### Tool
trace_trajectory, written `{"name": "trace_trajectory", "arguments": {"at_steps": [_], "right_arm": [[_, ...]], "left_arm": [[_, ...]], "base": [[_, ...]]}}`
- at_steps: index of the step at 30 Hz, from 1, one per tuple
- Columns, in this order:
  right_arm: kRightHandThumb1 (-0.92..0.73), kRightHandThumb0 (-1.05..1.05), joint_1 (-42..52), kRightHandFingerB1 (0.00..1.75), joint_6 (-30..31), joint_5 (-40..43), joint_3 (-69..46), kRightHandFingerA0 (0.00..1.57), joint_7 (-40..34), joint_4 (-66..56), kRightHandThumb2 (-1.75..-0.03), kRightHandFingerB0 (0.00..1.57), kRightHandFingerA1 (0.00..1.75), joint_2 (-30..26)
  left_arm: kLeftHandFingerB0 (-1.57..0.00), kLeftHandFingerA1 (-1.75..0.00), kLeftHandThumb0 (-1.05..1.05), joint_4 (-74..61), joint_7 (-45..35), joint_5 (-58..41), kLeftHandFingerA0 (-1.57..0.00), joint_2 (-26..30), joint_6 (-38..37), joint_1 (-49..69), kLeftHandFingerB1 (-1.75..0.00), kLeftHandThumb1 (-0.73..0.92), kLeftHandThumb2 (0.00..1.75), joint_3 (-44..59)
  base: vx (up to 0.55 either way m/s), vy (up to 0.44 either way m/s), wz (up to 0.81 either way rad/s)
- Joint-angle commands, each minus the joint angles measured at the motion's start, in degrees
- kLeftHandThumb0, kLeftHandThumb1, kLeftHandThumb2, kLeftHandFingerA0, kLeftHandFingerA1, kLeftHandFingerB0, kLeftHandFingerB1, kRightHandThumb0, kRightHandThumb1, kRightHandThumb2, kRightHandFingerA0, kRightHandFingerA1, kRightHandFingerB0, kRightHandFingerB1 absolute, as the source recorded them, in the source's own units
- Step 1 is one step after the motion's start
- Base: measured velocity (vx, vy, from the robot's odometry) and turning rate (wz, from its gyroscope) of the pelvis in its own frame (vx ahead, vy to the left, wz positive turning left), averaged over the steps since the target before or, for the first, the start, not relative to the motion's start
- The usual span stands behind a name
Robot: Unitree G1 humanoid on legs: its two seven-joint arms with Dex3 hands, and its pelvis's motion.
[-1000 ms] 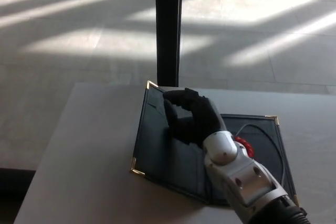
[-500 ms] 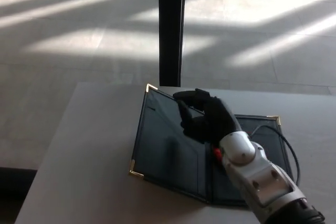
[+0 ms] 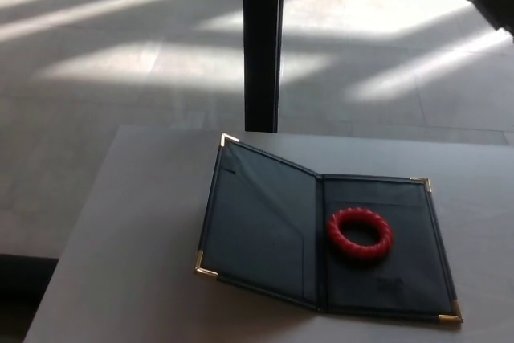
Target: There is a diary kept infront of the robot and the robot uses its right hand to grab its cover and puses it to the left to open it.
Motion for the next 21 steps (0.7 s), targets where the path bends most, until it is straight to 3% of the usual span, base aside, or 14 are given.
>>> {"name": "trace_trajectory", "arguments": {"at_steps": [1,3,4,7,8,9,10,11,12,16,17,18,19,21], "right_arm": [[-0.92,-0.82,-0.5,0.44,6.8,7.0,-7.3,0.38,3.3,-3.8,-0.73,0.24,0.54,-5.1],[-0.76,-0.82,0.5,0.50,7.8,7.9,-10.7,0.30,3.8,-3.5,-1.07,0.18,0.57,-8.1],[-0.92,-0.83,1.4,0.41,8.2,8.9,-13.4,0.39,4.0,-2.9,-0.70,0.27,0.50,-10.0],[-0.92,-0.84,6.9,0.51,5.1,9.1,-23.2,0.37,4.0,0.0,-0.71,0.25,0.69,-18.9],[-0.72,-0.71,8.5,0.53,4.1,9.1,-25.1,0.40,4.5,1.2,-1.19,0.10,0.72,-20.9],[-0.72,-0.71,8.5,0.53,4.0,9.2,-25.1,0.40,4.6,1.4,-1.19,0.10,0.72,-21.1],[-0.92,-0.83,10.3,0.57,4.3,8.5,-26.9,0.42,3.2,1.0,-0.70,0.31,0.71,-22.5],[-0.92,-0.79,15.4,0.58,3.1,6.6,-29.9,0.49,2.8,1.1,-0.76,0.32,0.74,-25.7],[-0.92,-0.80,17.7,0.64,4.3,6.2,-31.6,0.55,1.8,-1.0,-0.77,0.35,0.81,-26.1],[-0.92,-0.77,25.1,0.81,3.1,7.5,-37.6,0.55,4.0,-0.2,-0.74,0.34,0.95,-29.1],[-0.92,-0.79,27.4,0.86,2.7,6.9,-39.3,0.63,3.7,0.6,-0.70,0.37,0.98,-30.1],[-0.77,-0.76,29.6,0.80,1.9,6.9,-41.4,0.74,3.8,2.5,-1.20,0.42,0.98,-31.3],[-0.77,-0.76,30.7,0.80,1.2,7.4,-42.6,0.74,4.0,3.7,-1.20,0.42,0.98,-32.0],[-0.92,-0.81,33.3,0.91,0.1,7.5,-45.0,0.64,3.8,6.2,-0.70,0.32,1.09,-33.5]], "left_arm": [[-0.14,-1.67,-1.05,-0.1,-0.2,-1.0,-0.24,0.4,0.4,1.1,-1.34,0.92,1.18,1.0],[-0.15,-1.68,-1.05,0.0,0.0,-0.9,-0.26,0.5,0.4,1.2,-1.36,0.92,1.20,1.1],[-0.12,-1.65,-1.05,0.1,-0.4,-0.8,-0.22,0.6,0.3,1.4,-1.35,0.92,1.19,1.1],[-0.14,-1.67,-1.05,0.2,-1.1,-0.7,-0.23,0.7,-0.1,1.9,-1.35,0.92,1.19,1.3],[-0.19,-1.73,-1.05,0.0,-0.4,-0.7,-0.29,0.7,0.0,1.8,-1.39,0.92,1.20,1.3],[-0.19,-1.73,-1.05,0.0,-0.4,-0.7,-0.29,0.8,0.0,1.9,-1.39,0.92,1.20,1.5],[-0.21,-1.72,-1.05,0.0,0.0,-1.1,-0.31,0.8,0.4,1.8,-1.40,0.92,1.18,1.9],[0.00,-1.24,-0.97,-0.1,0.3,-1.2,-0.44,0.7,0.2,1.9,-0.92,0.72,1.57,2.0],[-0.14,-1.67,-1.05,-0.1,-0.3,-1.1,-0.25,0.8,0.3,2.1,-1.35,0.92,1.19,2.0],[-0.19,-1.68,-1.05,-0.2,-0.3,-1.1,-0.28,0.6,0.1,2.3,-1.39,0.92,1.18,2.2],[0.00,-1.15,-0.95,-0.1,-0.7,-0.8,-0.31,0.6,-0.1,2.6,-0.91,0.67,1.54,2.0],[0.00,-1.19,-1.01,0.1,-0.7,-0.9,-0.32,0.6,-0.2,2.5,-0.94,0.72,1.59,2.1],[0.00,-1.19,-1.01,0.1,-0.7,-1.0,-0.32,0.6,-0.2,2.5,-0.94,0.72,1.59,2.2],[0.00,-1.17,-0.96,0.0,-0.6,-1.2,-0.33,0.6,-0.2,2.5,-0.91,0.65,1.53,2.5]], "base": [[0.00,0.000,0.00],[0.00,0.000,0.00],[0.00,0.000,0.00],[0.00,0.000,0.00],[0.00,0.000,0.00],[0.00,0.000,0.00],[0.00,0.000,0.00],[0.00,0.000,0.00],[0.00,0.000,0.00],[0.00,0.000,0.00],[0.00,0.000,0.00],[0.00,0.000,0.00],[0.00,0.000,0.00],[0.00,0.000,0.00]]}}
